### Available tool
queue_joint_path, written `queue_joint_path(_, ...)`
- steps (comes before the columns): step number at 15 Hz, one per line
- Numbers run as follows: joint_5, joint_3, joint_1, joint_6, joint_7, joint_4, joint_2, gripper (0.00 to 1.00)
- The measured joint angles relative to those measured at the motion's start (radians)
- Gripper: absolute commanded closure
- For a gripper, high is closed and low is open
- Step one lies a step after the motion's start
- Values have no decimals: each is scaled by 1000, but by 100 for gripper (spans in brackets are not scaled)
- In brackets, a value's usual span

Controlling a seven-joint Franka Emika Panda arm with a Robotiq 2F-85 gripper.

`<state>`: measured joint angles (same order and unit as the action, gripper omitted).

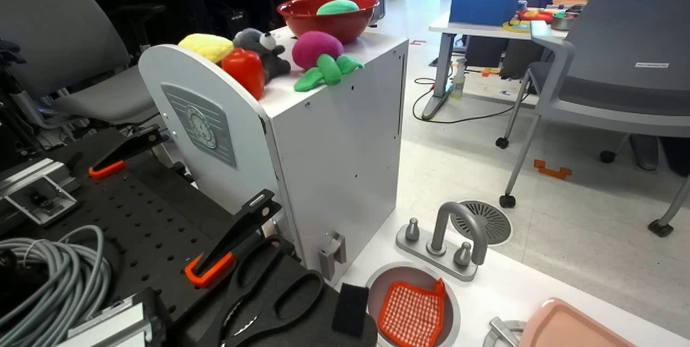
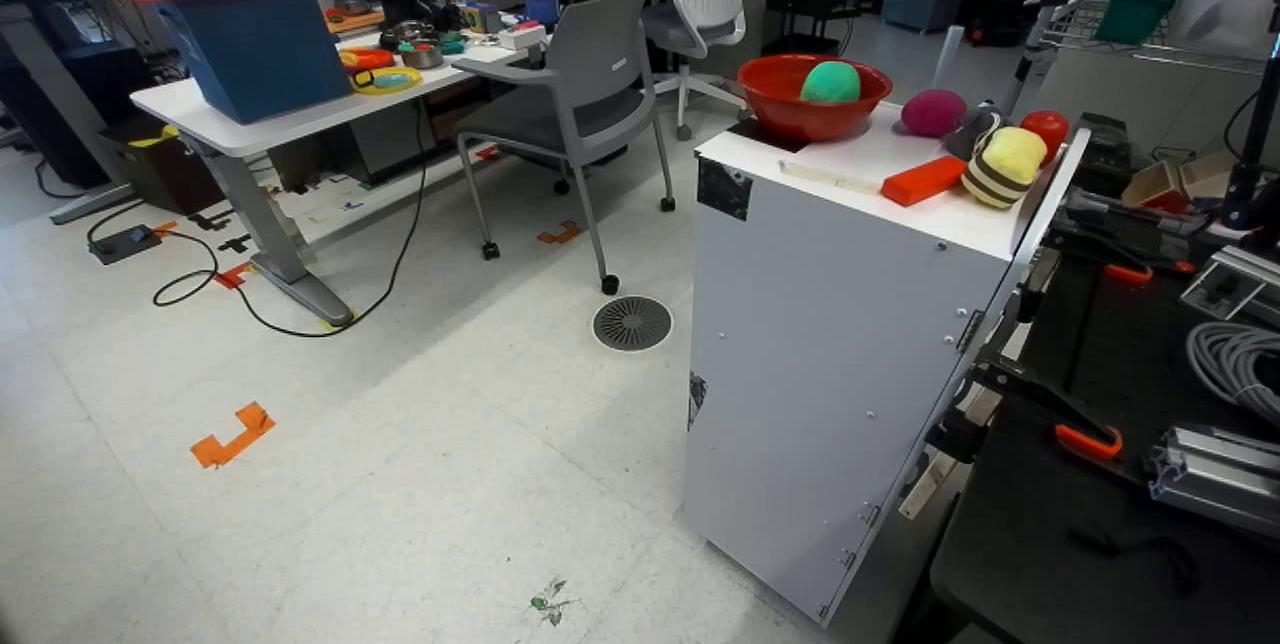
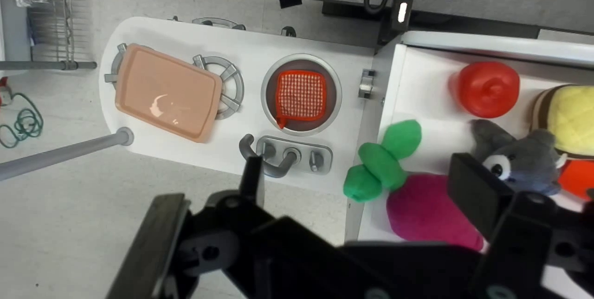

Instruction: Put the purple object inside the bowl

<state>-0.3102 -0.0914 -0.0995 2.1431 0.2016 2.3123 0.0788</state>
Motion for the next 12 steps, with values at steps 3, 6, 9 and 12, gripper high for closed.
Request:
queue_joint_path(3, -3, -7, -3, 8, 1, -2, 0, 0)
queue_joint_path(6, -14, -16, -8, 28, 10, -16, -1, 0)
queue_joint_path(9, -15, -19, -9, 57, 44, -40, -12, 0)
queue_joint_path(12, 12, -19, -9, 122, 140, -58, -27, 0)
